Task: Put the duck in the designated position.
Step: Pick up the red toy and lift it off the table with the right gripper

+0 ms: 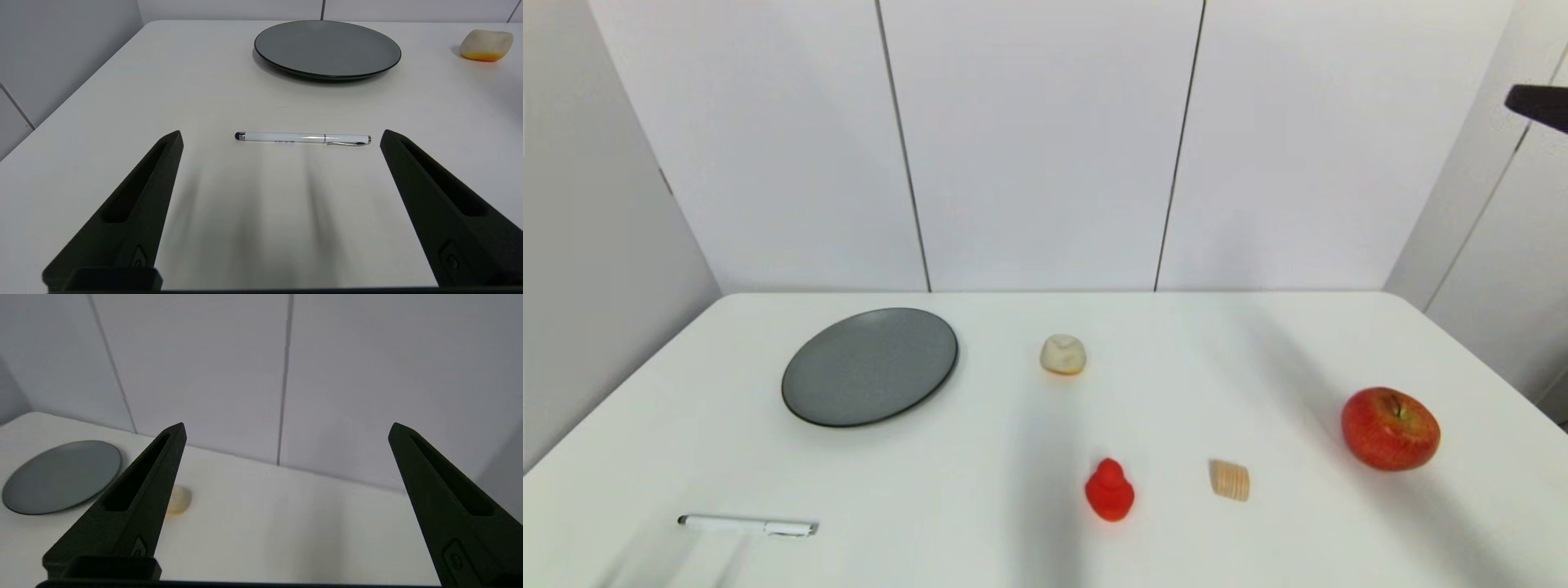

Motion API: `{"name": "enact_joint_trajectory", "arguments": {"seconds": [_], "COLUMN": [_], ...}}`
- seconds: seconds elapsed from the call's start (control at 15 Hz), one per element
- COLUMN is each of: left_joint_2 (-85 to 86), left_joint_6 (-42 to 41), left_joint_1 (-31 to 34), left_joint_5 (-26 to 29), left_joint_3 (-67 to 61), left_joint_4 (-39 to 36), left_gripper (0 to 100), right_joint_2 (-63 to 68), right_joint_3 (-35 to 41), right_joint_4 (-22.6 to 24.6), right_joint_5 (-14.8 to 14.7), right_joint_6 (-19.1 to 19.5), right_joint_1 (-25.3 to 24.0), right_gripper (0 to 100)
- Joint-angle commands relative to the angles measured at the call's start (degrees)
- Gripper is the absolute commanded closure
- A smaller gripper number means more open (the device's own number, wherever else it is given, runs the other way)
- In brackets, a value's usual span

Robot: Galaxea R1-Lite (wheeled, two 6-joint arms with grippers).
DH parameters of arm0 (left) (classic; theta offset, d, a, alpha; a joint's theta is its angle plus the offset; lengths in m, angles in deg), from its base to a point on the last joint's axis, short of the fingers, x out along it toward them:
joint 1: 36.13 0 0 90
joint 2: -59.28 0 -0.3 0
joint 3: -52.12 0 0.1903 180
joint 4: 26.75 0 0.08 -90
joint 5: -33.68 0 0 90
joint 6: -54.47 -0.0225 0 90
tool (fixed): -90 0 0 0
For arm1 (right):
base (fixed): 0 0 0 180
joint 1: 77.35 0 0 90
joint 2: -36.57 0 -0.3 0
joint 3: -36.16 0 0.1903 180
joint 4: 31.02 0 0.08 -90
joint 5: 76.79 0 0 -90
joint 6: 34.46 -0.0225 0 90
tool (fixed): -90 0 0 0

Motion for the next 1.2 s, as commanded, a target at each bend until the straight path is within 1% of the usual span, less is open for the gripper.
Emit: {"name": "enact_joint_trajectory", "arguments": {"seconds": [0.07, 0.13, 0.2, 0.27, 0.33, 0.4, 0.47, 0.6, 0.67, 0.8, 0.87, 0.93, 1.0, 1.07, 1.13, 1.2], "left_joint_2": [0.0, 0.0, 0.0, 0.0, 0.0, 0.0, 0.0, 0.0, 0.0, 0.0, 0.0, 0.0, 0.0, 0.0, 0.0, 0.0], "left_joint_6": [0.0, 0.0, 0.0, 0.0, 0.0, 0.0, 0.0, 0.0, 0.0, 0.0, 0.0, 0.0, 0.0, 0.0, 0.0, 0.0], "left_joint_1": [0.0, 0.0, 0.0, 0.0, 0.0, 0.0, 0.0, 0.0, 0.0, 0.0, 0.0, 0.0, 0.0, 0.0, 0.0, 0.0], "left_joint_5": [-0.1, -0.1, 0.0, 0.0, -0.1, 0.0, -0.1, 0.0, 0.0, -0.1, 0.0, -0.1, 0.0, 0.0, -0.1, 0.0], "left_joint_3": [0.0, 0.0, 0.0, 0.0, 0.0, 0.0, 0.0, 0.0, 0.0, 0.0, 0.0, 0.0, 0.0, 0.0, 0.0, 0.0], "left_joint_4": [0.0, 0.0, 0.0, 0.0, 0.0, 0.0, 0.0, 0.0, 0.0, 0.0, 0.0, 0.0, 0.0, 0.0, 0.0, 0.0], "left_gripper": [0, 0, 0, 0, 0, 0, 0, 0, 0, 0, 0, 0, 0, 0, 0, 0], "right_joint_2": [6.0, 6.1, 6.7, 7.6, 7.9, 8.7, 9.2, 11.2, 11.8, 13.4, 14.1, 15.2, 16.3, 17.0, 17.8, 18.9], "right_joint_3": [-0.1, 0.0, -0.2, -0.9, -1.7, -1.7, -1.7, -1.7, -1.9, -1.8, -1.9, -2.4, -3.0, -3.3, -3.9, -4.7], "right_joint_4": [7.0, 7.2, 7.1, 7.1, 6.3, 6.3, 6.0, 2.4, 1.5, 1.3, 1.4, 1.1, -0.1, -3.4, -6.3, -8.6], "right_joint_5": [3.6, 5.8, 10.2, 12.5, 13.6, 14.7, 15.0, 14.0, 13.2, 10.7, 7.9, 2.8, -1.8, -6.2, -8.9, -10.7], "right_joint_6": [3.2, 3.2, 3.3, 3.3, 3.3, 3.4, 3.5, 3.3, 3.2, 3.1, 3.1, 2.8, 2.1, 1.2, 0.3, -1.4], "right_joint_1": [-5.6, -5.9, -6.5, -6.5, -6.9, -7.6, -8.4, -10.9, -11.4, -13.1, -14.6, -17.6, -19.7, -21.6, -22.9, -24.4], "right_gripper": [0, 0, 0, 0, 0, 0, 0, 0, 0, 0, 0, 0, 0, 0, 0, 0]}}
